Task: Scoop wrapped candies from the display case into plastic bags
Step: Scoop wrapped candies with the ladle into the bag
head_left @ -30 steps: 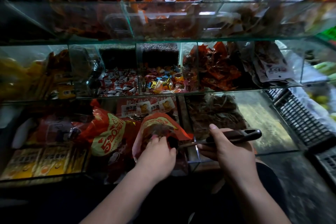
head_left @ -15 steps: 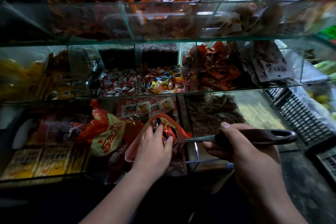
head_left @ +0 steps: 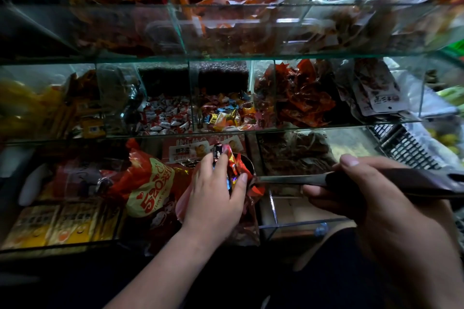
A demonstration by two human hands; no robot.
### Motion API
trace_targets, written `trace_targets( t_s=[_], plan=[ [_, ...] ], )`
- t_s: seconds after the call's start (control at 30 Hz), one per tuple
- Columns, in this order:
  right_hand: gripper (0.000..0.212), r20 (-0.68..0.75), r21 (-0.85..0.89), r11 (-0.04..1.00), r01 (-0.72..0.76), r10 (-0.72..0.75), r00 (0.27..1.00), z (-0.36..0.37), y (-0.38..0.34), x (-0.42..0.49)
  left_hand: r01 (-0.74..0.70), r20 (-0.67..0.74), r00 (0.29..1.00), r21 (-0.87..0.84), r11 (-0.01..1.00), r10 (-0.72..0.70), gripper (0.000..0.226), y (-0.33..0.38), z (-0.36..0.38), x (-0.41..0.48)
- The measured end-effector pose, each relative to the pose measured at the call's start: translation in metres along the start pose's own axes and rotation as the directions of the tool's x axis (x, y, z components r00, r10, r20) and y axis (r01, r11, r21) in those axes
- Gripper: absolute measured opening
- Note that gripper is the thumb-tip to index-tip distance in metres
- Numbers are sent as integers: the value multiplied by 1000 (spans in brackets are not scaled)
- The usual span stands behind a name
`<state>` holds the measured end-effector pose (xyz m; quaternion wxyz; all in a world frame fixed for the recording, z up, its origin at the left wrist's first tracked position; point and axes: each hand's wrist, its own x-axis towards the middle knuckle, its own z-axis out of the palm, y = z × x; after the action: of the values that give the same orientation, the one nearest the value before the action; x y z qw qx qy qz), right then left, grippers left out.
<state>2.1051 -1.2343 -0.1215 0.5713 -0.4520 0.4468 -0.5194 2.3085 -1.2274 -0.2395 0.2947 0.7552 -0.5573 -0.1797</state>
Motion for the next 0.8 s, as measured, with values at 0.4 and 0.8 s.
trace_targets(
  t_s=[0.4,0.8],
  plan=[
    [11,-230,236,972,-15,71,971,27,13,99,-30,-50,998,-47,998,27,62,28,-18,145],
    [10,340,-522,598,608,-508,791,68,79,158,1,-77,997,-70,998,-6,75,-7,-10,188]
  ],
)
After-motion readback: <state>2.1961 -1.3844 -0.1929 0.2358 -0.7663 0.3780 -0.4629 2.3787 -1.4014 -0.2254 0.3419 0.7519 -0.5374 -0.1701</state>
